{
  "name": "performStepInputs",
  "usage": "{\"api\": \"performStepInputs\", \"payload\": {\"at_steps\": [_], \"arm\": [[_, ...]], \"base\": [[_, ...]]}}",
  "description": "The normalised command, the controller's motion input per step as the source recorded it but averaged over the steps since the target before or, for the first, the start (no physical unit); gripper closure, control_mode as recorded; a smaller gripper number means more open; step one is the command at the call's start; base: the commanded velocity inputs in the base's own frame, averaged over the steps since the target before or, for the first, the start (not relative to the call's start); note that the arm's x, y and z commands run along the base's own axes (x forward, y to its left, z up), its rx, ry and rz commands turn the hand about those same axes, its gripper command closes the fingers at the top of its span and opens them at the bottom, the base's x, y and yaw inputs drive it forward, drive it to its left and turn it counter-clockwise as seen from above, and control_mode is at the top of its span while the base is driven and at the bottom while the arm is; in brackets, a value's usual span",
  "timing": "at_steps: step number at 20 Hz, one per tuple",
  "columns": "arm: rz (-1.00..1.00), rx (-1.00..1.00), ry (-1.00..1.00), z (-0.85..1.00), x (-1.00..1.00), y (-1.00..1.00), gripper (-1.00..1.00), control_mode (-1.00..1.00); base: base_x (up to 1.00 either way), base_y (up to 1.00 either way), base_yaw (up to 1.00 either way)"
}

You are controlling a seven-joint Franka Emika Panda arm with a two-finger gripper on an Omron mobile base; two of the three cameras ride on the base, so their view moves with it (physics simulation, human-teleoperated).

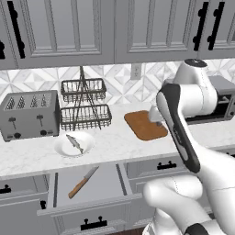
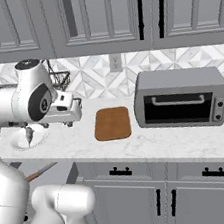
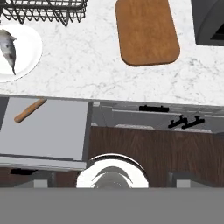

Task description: Pick up the knife from the drawer and place it on the cutting board. Then place the meat from the plate to the cutting board.

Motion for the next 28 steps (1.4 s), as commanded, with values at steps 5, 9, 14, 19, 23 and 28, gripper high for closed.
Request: {"api": "performStepInputs", "payload": {"at_steps": [5, 9, 14, 19, 23, 28], "arm": [[0.0, 0.0, 0.0, -0.31, -0.47, 0.09, -1.0, -1.0], [0.0, 0.0, 0.0, -0.22, -0.37, 0.05, -1.0, -1.0], [0.0, 0.0, 0.0, -0.07, -0.2, 0.03, -1.0, 1.0], [0.0, 0.0, 0.0, 0.0, 0.0, 0.0, -1.0, 1.0], [0.0, 0.0, 0.0, 0.0, 0.0, 0.0, -1.0, 1.0], [0.0, 0.0, 0.0, 0.0, 0.0, 0.0, -1.0, 1.0]], "base": [[0.0, 0.0, 0.0], [0.0, 0.0, 0.0], [-0.13, 0.02, 0.0], [0.0, -0.34, 0.32], [0.0, -0.15, 0.61], [-0.25, -0.44, 0.59]]}}
